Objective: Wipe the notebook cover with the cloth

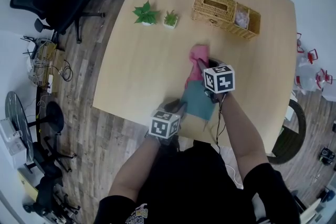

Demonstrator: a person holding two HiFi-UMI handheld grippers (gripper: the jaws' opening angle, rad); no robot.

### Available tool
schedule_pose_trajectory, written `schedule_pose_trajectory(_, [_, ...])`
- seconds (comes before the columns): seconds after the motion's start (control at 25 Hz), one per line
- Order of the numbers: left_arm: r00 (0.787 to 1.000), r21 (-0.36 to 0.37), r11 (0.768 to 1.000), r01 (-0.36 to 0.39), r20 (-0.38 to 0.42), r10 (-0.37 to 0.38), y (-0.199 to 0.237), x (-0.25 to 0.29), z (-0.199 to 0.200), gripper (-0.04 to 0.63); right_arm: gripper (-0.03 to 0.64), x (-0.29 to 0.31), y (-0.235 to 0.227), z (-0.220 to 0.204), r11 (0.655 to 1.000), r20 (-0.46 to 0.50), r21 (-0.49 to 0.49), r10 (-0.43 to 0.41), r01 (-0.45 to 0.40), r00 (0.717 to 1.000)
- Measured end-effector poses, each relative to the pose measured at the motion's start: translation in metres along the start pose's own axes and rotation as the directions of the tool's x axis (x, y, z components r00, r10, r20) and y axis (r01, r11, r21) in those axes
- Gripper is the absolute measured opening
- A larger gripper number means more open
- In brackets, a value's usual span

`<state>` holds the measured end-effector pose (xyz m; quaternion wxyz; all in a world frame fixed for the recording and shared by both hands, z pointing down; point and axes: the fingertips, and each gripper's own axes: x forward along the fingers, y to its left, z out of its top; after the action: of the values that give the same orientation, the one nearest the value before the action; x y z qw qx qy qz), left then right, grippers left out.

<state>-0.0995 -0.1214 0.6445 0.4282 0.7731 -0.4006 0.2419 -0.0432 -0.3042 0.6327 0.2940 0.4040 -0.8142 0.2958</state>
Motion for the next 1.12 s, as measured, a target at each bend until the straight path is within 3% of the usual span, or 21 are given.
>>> schedule_pose_trajectory(0.2, [1.0,0.005,1.0,-0.003,0.003,0.003,0.001,0.001,0.001,0.107,0.061,-0.004,-0.009,0.004,0.999,0.02,0.039,-0.014,0.013,1.0])
schedule_pose_trajectory(0.4, [1.0,0.006,1.0,-0.002,0.002,0.002,0.002,0.0,0.0,0.107,0.06,-0.019,-0.008,0.009,0.997,0.071,0.063,0.03,-0.035,0.997])
schedule_pose_trajectory(0.8, [0.999,0.018,1.0,-0.024,0.021,0.024,0.0,-0.001,0.001,0.117,0.06,-0.066,-0.003,-0.005,0.997,0.087,0.016,0.078,-0.08,0.993])
schedule_pose_trajectory(1.12, [0.979,-0.029,0.993,-0.111,0.167,0.114,-0.002,-0.026,0.024,0.117,0.06,-0.108,0.005,-0.033,0.99,0.085,-0.013,0.138,-0.137,0.987])
